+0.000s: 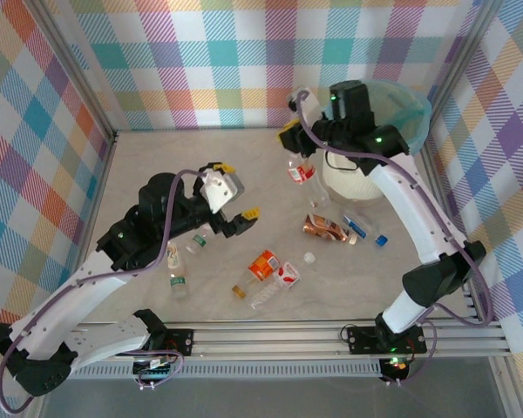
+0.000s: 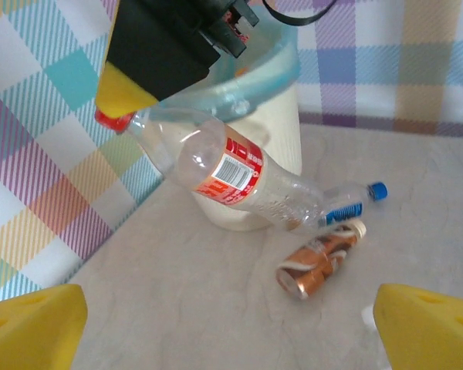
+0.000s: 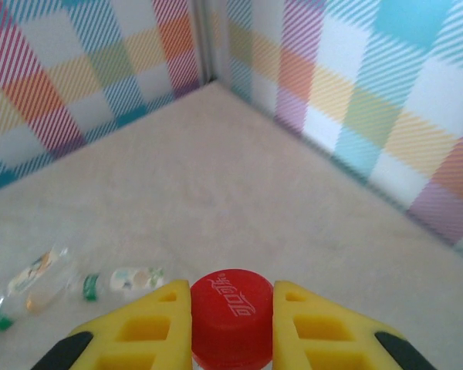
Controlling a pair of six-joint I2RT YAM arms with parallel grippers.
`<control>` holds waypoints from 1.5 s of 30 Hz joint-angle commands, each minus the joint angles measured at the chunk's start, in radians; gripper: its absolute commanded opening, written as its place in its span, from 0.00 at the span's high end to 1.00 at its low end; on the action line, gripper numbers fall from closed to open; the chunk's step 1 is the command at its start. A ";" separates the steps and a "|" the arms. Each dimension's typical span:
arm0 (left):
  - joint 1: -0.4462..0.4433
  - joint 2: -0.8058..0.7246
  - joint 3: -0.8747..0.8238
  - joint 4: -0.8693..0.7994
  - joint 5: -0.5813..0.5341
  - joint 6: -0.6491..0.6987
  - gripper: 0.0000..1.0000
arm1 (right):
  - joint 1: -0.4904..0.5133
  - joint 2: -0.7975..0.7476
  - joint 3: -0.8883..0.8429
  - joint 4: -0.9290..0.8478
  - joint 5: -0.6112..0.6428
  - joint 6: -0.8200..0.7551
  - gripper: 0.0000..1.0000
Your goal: Put the plastic bottles in the bin
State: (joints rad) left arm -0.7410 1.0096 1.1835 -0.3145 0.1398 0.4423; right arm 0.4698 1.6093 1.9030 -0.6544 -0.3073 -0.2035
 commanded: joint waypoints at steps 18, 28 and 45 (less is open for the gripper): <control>0.010 0.163 0.182 0.127 0.077 -0.201 0.08 | -0.117 -0.131 0.171 0.438 0.300 -0.081 0.93; 0.009 0.173 0.152 0.130 0.056 -0.200 0.08 | -0.197 -0.143 -0.061 0.469 0.536 -0.239 0.93; 0.009 0.225 0.137 0.134 0.040 -0.222 0.08 | -0.214 -0.230 -0.503 0.600 0.669 -0.160 0.86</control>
State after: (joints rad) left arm -0.7406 1.2335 1.3281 -0.2253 0.1909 0.2432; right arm 0.2676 1.4097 1.4239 -0.1135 0.3065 -0.4011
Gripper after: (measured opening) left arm 0.924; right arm 0.239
